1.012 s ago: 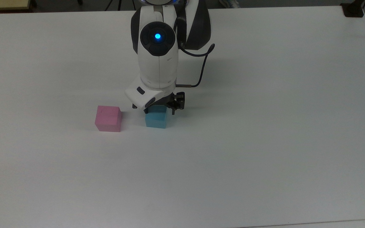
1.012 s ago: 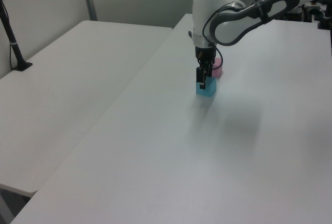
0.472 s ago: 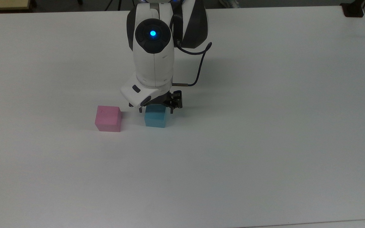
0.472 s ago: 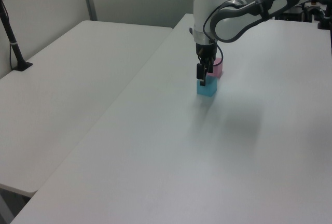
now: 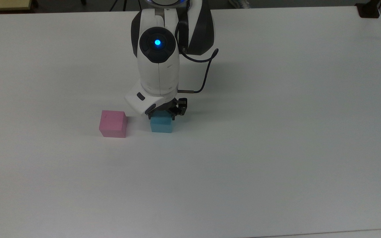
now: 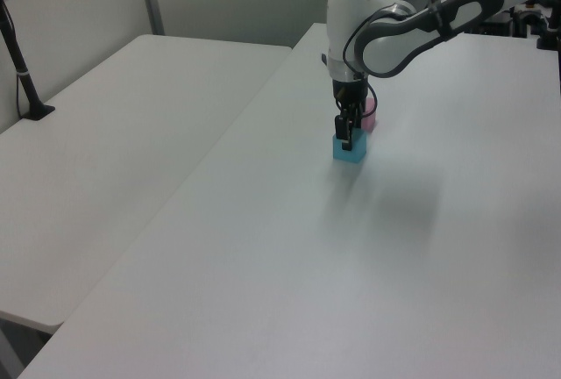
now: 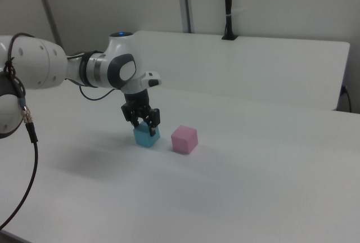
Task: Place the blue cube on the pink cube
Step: 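Lift the light-blue cube and carry it over the pink cube, then lower the light-blue cube onto the pink cube's top face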
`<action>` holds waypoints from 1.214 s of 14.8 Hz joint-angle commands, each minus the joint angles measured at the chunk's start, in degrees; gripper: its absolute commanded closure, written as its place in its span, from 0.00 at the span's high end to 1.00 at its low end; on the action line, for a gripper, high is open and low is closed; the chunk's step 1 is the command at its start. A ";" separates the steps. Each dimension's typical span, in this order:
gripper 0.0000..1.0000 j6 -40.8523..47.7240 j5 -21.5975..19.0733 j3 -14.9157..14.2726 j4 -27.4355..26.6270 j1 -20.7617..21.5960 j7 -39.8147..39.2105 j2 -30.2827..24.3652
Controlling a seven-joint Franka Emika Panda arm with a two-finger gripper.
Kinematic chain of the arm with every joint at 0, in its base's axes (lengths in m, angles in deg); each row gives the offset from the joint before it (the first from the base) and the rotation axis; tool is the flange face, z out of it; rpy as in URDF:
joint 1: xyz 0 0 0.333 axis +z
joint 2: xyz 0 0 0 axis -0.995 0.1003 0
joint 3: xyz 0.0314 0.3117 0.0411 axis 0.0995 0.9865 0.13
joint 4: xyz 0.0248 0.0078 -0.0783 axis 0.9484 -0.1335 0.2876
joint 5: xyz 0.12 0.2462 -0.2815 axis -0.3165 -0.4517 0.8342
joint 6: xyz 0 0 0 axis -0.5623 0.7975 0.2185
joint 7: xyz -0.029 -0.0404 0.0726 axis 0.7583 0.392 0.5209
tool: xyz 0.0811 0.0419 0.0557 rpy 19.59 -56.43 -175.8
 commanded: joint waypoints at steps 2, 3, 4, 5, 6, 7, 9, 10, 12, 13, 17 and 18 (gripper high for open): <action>0.38 1.65 0.30 -0.68 0.06 -0.77 -2.21 -2.63; 0.38 2.35 -0.05 -0.86 0.32 -1.99 -4.66 -3.77; 0.38 4.18 -0.48 -0.86 2.24 -3.49 -6.69 -3.96; 0.38 6.29 -0.58 -0.86 4.61 -4.98 -8.01 -3.61; 0.38 6.92 -0.66 -0.86 5.77 -6.13 -8.81 -3.52; 0.38 6.92 -0.66 -0.86 5.86 -7.18 -9.60 -3.52; 0.39 6.84 -0.40 -0.86 5.87 -8.42 -11.36 -3.34; 0.39 6.66 -0.23 -0.86 5.86 -9.03 -11.97 -3.08; 0.41 6.57 -0.14 -0.86 6.91 -9.91 -12.86 -1.50; 0.43 6.48 -0.14 -0.86 7.18 -9.92 -12.95 -0.98; 1.00 3.85 -0.40 -0.86 7.01 -10.88 -12.86 -0.97; 1.00 3.93 -0.49 -0.86 7.01 -11.06 -12.95 -1.23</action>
